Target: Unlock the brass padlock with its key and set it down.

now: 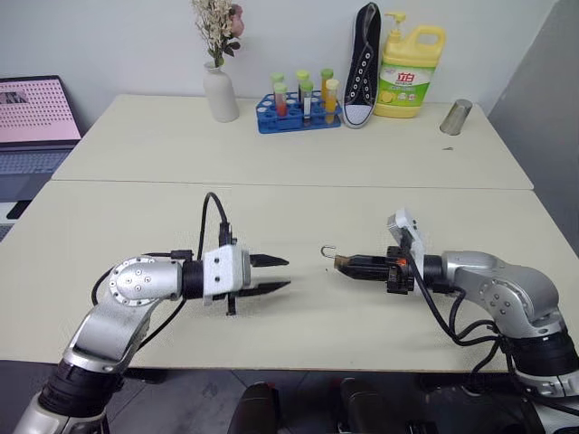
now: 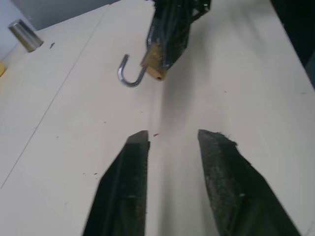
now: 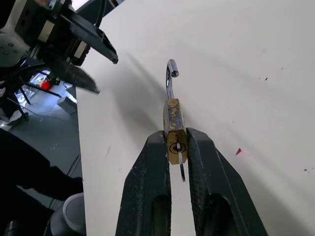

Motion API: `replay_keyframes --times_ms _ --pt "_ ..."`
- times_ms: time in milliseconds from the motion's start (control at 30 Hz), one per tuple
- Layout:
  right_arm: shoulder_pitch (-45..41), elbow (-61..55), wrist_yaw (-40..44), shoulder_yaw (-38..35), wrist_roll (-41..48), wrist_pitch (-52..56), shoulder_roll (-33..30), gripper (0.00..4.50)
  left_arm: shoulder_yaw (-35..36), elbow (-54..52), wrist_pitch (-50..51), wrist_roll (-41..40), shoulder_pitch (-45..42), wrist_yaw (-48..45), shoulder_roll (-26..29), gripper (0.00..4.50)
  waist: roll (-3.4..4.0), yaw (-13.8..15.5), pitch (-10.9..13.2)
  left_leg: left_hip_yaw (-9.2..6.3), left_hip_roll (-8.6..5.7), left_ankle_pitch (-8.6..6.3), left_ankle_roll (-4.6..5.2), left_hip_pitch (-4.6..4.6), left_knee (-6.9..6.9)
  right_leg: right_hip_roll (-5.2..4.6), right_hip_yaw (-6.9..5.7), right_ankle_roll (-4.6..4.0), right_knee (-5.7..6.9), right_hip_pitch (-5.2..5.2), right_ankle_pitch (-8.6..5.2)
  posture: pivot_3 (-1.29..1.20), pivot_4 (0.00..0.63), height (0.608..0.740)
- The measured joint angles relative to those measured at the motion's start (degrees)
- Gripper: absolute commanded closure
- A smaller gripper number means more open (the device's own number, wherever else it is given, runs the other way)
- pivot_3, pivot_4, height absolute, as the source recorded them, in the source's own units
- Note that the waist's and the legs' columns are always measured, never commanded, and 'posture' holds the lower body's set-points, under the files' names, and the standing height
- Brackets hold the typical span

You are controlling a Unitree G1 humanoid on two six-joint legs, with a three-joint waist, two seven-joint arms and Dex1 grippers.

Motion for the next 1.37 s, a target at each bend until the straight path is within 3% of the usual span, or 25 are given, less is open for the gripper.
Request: replay_keyframes --times_ms 200,433,633,833,1067,1200,1367 --pt "-2.2 5.7 -0.9 4.1 -1.9 3.8 1.5 4.37 -1.7 0.0 -2.2 1.9 2.1 0.2 -0.9 0.04 0.0 -0.1 0.0 0.05 0.02 0.0 0.01 0.0 0.0 0.0 0.05 0.02 0.01 -0.02 0.01 0.0 0.15 0.74" --pt "-7.0 13.2 -1.6 7.4 -4.5 6.4 4.7 4.37 -2.5 1.0 -4.7 4.7 0.9 1.4 -1.8 0.0 0.0 -0.5 0.0 0.05 0.02 0.0 0.01 -0.01 0.0 0.01 0.06 0.02 0.02 -0.04 0.01 0.0 0.15 0.74" --pt "-9.0 17.1 -0.2 9.5 -9.0 3.6 4.2 2.22 -3.0 1.2 -4.0 4.8 0.6 1.7 -2.9 0.0 0.0 -0.6 0.0 0.07 0.01 -0.01 0.01 -0.02 -0.01 0.01 0.07 0.02 0.0 -0.04 0.02 0.0 0.15 0.74" --pt "-6.6 13.6 2.1 7.8 -10.7 -0.1 -2.6 0.08 -0.6 0.7 4.9 0.4 2.4 5.4 -3.9 0.0 0.0 -0.6 0.0 0.04 0.0 -0.01 0.01 -0.02 0.0 -0.01 0.05 0.07 0.01 -0.04 0.02 0.0 0.15 0.74" --pt "4.5 1.7 6.1 4.0 -13.4 -13.1 -9.7 0.01 1.9 -3.2 13.2 -0.8 6.3 7.6 -1.1 0.0 -0.02 -0.9 0.0 0.03 0.03 -0.01 0.01 0.0 -0.03 -0.01 0.07 0.1 0.0 -0.05 0.0 0.0 0.15 0.74" --pt "9.3 -5.4 7.8 1.1 -13.2 -18.3 -10.8 0.01 2.2 -3.8 13.3 -1.0 7.1 6.5 0.2 0.0 -0.02 -1.1 0.0 0.04 0.05 -0.01 0.01 0.05 -0.02 0.0 0.07 0.1 0.02 -0.02 0.0 0.0 0.15 0.74" --pt "12.1 -6.3 7.3 0.4 -15.8 -23.8 -10.8 0.01 2.2 -3.8 13.7 -2.0 7.5 5.3 0.7 0.0 -0.02 -1.1 0.0 0.11 0.02 -0.01 0.01 0.06 0.02 0.0 0.13 0.13 0.02 -0.01 0.02 0.0 0.15 0.74"
